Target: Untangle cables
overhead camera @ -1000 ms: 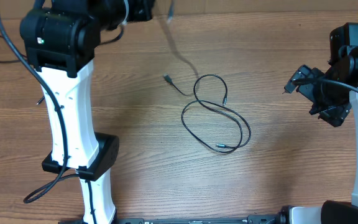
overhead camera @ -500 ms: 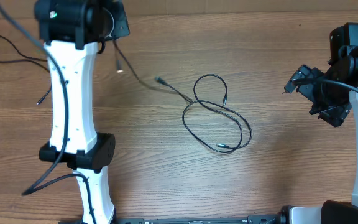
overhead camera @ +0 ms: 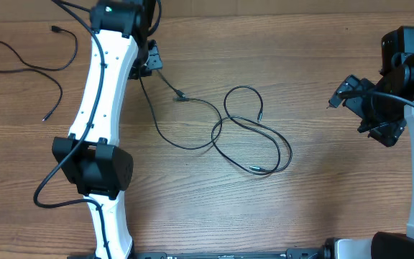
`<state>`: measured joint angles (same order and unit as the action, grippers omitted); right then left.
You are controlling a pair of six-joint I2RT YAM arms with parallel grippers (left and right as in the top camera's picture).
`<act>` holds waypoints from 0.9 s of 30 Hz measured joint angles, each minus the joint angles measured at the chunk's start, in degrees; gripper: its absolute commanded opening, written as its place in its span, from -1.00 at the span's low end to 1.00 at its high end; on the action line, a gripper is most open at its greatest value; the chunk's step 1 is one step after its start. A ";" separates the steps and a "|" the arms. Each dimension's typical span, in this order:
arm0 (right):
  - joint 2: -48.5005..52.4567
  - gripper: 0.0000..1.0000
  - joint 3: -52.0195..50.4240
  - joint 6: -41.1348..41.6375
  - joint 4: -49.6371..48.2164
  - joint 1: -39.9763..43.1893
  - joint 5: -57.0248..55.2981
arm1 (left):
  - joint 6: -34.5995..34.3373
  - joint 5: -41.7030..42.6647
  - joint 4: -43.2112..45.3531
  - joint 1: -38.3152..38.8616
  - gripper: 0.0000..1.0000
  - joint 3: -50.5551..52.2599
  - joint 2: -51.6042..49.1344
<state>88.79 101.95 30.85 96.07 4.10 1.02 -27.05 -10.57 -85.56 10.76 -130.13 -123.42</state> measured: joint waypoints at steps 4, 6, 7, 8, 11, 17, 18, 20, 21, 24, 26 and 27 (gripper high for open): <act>0.00 0.99 0.00 0.00 -0.02 0.00 0.00 | -0.42 0.02 4.35 0.00 -0.13 5.35 0.00; 0.00 1.00 0.00 0.02 -0.04 0.00 0.00 | -0.42 0.07 4.61 0.00 0.47 6.49 0.00; 0.00 0.99 0.00 0.02 -0.02 0.00 0.00 | -0.46 0.09 4.61 0.00 0.54 6.78 0.00; 0.00 1.00 0.00 0.00 0.00 0.00 0.00 | -0.37 0.37 4.61 0.00 0.60 6.86 0.00; 0.00 1.00 0.00 0.00 -0.02 0.00 0.00 | 1.53 1.79 4.57 0.00 1.00 6.88 0.00; 0.00 1.00 0.00 0.00 0.00 0.00 0.02 | 3.23 3.43 1.33 -0.07 1.00 6.88 0.00; 0.00 1.00 0.00 0.00 -0.04 0.00 0.00 | 3.21 3.54 0.90 -0.35 1.00 6.88 0.00; 0.00 1.00 0.00 0.04 -0.04 0.00 0.00 | 2.91 3.87 0.72 -0.83 1.00 7.02 0.00; 0.00 1.00 0.00 0.04 -0.02 0.00 0.00 | 2.45 3.96 0.70 -1.20 0.99 7.15 0.00; 0.00 0.99 0.00 0.02 -0.04 0.00 0.02 | 0.52 4.31 1.05 -3.13 0.99 8.44 0.00; 0.00 1.00 0.00 0.02 -0.04 0.00 0.00 | -0.33 4.87 1.51 -4.48 1.00 10.36 0.00; 0.00 1.00 0.00 0.02 -0.02 0.00 0.00 | -0.55 5.27 1.66 -5.05 0.99 11.58 0.00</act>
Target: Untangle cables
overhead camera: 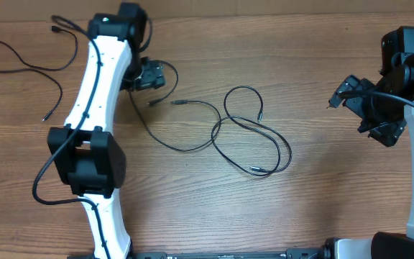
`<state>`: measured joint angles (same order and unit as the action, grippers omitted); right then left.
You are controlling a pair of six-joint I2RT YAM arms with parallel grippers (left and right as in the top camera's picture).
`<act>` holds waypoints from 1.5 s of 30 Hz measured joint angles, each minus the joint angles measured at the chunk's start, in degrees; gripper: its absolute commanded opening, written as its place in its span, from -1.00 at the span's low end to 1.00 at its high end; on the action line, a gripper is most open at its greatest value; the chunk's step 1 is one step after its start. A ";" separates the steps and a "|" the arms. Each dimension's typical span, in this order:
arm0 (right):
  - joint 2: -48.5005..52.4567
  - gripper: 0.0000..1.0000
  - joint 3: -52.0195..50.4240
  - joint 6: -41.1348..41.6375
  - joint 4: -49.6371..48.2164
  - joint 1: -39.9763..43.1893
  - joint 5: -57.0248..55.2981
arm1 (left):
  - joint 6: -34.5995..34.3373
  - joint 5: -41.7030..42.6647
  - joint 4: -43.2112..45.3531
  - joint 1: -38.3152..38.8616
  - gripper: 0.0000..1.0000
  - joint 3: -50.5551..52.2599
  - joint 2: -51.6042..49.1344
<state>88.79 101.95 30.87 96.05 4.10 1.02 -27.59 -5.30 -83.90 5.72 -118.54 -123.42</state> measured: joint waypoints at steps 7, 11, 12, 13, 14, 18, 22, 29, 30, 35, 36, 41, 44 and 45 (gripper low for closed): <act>0.00 1.00 0.00 0.00 0.04 0.00 0.00 | -1.51 1.70 6.75 -0.37 0.86 10.34 0.00; 0.00 1.00 0.00 0.00 -0.04 0.00 0.00 | -3.15 2.25 10.23 0.35 0.68 15.15 0.00; 0.00 0.99 0.00 0.00 0.04 0.00 0.00 | -3.82 2.34 11.21 0.50 0.64 16.26 0.00; 0.00 1.00 0.00 0.00 -0.02 0.00 0.00 | -4.07 2.36 12.07 0.57 0.64 17.11 0.00; 0.00 1.00 0.00 0.00 0.00 0.00 0.00 | -4.11 2.38 12.94 0.59 0.62 18.01 0.00; 0.00 1.00 0.00 0.00 -0.02 0.00 0.00 | -5.07 2.58 16.24 0.57 0.45 21.77 0.00; 0.00 1.00 0.00 -0.02 -0.02 0.00 0.00 | -5.97 2.80 20.37 0.57 0.42 25.70 0.00; 0.00 1.00 0.00 0.00 -0.02 0.00 0.00 | -7.48 3.80 25.88 0.57 0.27 30.25 0.72; 0.00 1.00 0.00 0.00 0.00 0.00 0.00 | -7.52 3.89 26.43 0.57 0.15 30.56 0.87; 0.00 1.00 0.00 0.02 0.00 0.00 0.02 | -8.48 4.31 27.78 0.59 -0.40 31.15 1.16; 0.00 1.00 0.00 0.00 0.00 0.00 0.00 | -8.50 4.31 27.82 0.66 -0.42 31.19 1.16; 0.00 1.00 0.00 0.00 0.02 0.00 0.00 | -8.81 4.26 27.87 0.68 -0.92 31.19 1.16; 0.00 1.00 0.00 0.02 0.00 0.00 0.02 | -8.41 4.22 27.91 0.68 -0.92 31.19 1.16; 0.00 0.99 0.00 0.00 -0.02 0.00 0.02 | -8.20 4.22 27.89 0.68 -0.92 31.19 1.16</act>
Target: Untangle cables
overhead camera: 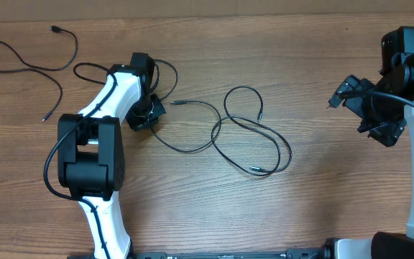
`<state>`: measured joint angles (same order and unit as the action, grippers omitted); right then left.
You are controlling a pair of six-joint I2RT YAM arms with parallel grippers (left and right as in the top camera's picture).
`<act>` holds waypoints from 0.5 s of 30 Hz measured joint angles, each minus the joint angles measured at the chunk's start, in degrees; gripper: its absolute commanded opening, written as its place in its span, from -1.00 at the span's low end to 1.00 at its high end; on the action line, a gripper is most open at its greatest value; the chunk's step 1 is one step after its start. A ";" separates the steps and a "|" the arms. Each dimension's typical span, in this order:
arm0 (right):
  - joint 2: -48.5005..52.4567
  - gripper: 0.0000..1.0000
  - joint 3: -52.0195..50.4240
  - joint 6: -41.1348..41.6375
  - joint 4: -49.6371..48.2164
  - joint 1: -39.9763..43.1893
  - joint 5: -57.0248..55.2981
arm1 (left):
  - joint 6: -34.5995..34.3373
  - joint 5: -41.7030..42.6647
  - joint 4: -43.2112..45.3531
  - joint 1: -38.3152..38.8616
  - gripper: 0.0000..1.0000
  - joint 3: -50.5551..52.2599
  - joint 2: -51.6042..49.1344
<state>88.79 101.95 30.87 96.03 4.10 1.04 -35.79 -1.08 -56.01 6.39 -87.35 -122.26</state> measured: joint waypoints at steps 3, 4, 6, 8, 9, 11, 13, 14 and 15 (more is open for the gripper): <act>0.00 0.99 0.00 0.00 0.02 -0.02 0.00 | 1.92 -0.02 -1.29 0.00 -0.91 -0.46 0.00; 0.00 1.00 0.00 0.02 0.04 0.00 -0.02 | 2.60 -0.02 -2.60 -0.02 -0.91 -0.83 -0.09; 0.00 1.00 0.00 0.00 0.02 0.00 -0.02 | 4.57 -0.04 -6.80 -0.09 -0.92 -3.28 -0.24; 0.00 1.00 0.00 0.00 0.02 0.00 -0.02 | 6.23 -0.04 -11.39 -0.28 -0.92 -7.96 -0.46; 0.00 1.00 0.00 0.00 0.07 0.00 -0.02 | 7.04 -0.09 -14.03 -0.46 -0.92 -11.67 -0.55; 0.00 1.00 0.00 0.00 0.02 0.00 -0.04 | 7.96 -0.13 -18.51 -0.96 -0.91 -19.63 -0.59; 0.00 1.00 0.00 0.00 0.02 0.00 -0.02 | 8.63 -0.24 -22.27 -1.60 -0.91 -27.63 -0.59; 0.00 1.00 0.00 0.02 0.02 0.00 -0.02 | 9.05 -0.22 -23.98 -1.97 -0.92 -31.89 -0.59; 0.00 1.00 0.00 0.00 0.00 0.00 -0.02 | 9.27 -0.22 -24.98 -2.16 -0.91 -35.01 -0.55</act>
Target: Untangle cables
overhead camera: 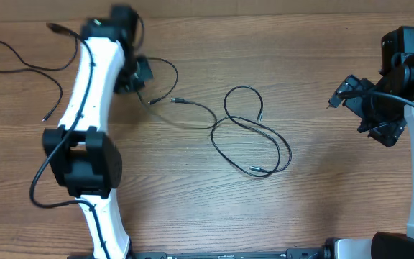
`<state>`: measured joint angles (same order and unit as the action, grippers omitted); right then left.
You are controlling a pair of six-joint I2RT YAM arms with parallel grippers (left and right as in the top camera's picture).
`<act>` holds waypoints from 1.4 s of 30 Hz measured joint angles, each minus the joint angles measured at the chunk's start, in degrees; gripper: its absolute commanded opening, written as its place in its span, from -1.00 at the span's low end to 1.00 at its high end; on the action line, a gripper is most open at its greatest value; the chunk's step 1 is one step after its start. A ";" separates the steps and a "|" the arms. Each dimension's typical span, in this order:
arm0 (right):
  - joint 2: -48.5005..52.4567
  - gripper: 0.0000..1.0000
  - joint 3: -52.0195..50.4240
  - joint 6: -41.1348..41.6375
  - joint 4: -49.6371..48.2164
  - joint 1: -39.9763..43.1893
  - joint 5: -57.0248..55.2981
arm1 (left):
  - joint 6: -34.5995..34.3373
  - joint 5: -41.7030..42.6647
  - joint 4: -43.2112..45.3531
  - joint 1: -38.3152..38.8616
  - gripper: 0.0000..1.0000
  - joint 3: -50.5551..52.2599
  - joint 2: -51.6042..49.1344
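Two black cables lie tangled mid-table. One forms crossing loops (254,133) with plug ends near the middle and lower right. The other cable (192,115) runs from the loops' left edge toward my left gripper (139,78), its plug (177,101) lying free. The left gripper sits at the upper left, blurred, and seems shut on that cable's left end, which is pulled nearly straight. My right gripper (334,99) hangs at the far right, away from the cables; its jaws cannot be made out.
A separate thin black cable (27,66) lies spread out at the top left corner, behind the left arm. The left arm's own wiring loops beside its wrist. The right arm's base stands at the right edge.
My left gripper has moved from lower down on the cable up and away toward the table's far side. The sagging curve of the cable is now drawn up nearly straight. The right arm stayed still.
The left gripper was first at the far side, near the cable's end. Then it sat a little nearer, with the plug end free on the table. Then it was low on the cable's left bend. Now it is farther back and the cable is taut.
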<state>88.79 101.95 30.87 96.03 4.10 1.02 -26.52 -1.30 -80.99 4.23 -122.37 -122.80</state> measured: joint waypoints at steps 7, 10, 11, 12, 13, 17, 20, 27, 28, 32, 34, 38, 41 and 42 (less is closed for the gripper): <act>0.00 1.00 0.00 -0.02 0.04 0.00 0.00 | 3.06 -0.13 -6.73 -1.09 -0.91 -20.76 0.17; 0.00 1.00 0.00 -0.02 0.02 0.00 0.00 | 6.08 2.38 -7.15 -1.09 -0.92 -27.98 0.17; 0.00 1.00 0.00 0.00 0.04 0.00 0.02 | 7.34 4.02 -7.13 -1.11 -0.91 -30.45 0.17; 0.00 1.00 0.00 -0.02 0.02 0.00 0.00 | 8.20 5.33 -7.13 -1.11 -0.92 -32.22 0.20; 0.00 1.00 0.00 0.02 0.02 0.00 0.00 | 9.11 6.97 -7.17 -1.11 -0.92 -34.40 0.20; 0.00 1.00 0.00 0.00 0.02 0.00 0.00 | 11.82 13.09 -7.21 -1.11 -0.91 -42.32 0.57; 0.00 1.00 0.00 0.00 0.02 0.00 0.00 | 12.70 15.52 -7.98 -1.11 -0.91 -46.10 1.84; 0.00 1.00 0.00 0.00 0.04 0.00 0.00 | 13.44 19.21 -13.84 -1.11 -0.92 -48.28 5.25; 0.00 1.00 0.00 0.00 0.02 0.00 0.00 | 13.46 19.78 -14.62 -1.11 -0.91 -48.33 5.29; 0.00 1.00 0.00 0.02 0.00 0.00 0.02 | 13.60 21.40 -15.76 -1.11 -0.91 -48.28 5.20; 0.00 1.00 0.00 -0.02 0.04 0.00 0.00 | 14.03 21.90 -15.76 -1.11 -0.92 -48.28 5.20; 0.00 0.99 0.00 0.02 0.02 0.00 0.00 | 14.78 22.27 -15.82 -1.11 -0.91 -48.28 5.20; 0.00 1.00 0.00 0.00 0.04 0.00 0.00 | 14.71 22.32 -15.87 -1.11 -0.91 -48.28 5.20; 0.00 1.00 0.00 0.00 0.02 0.00 0.00 | 14.67 22.32 -15.87 -1.11 -0.92 -48.28 5.20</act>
<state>88.79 101.95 30.87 96.05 4.10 1.02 -11.86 21.02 -96.86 3.11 -170.65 -117.60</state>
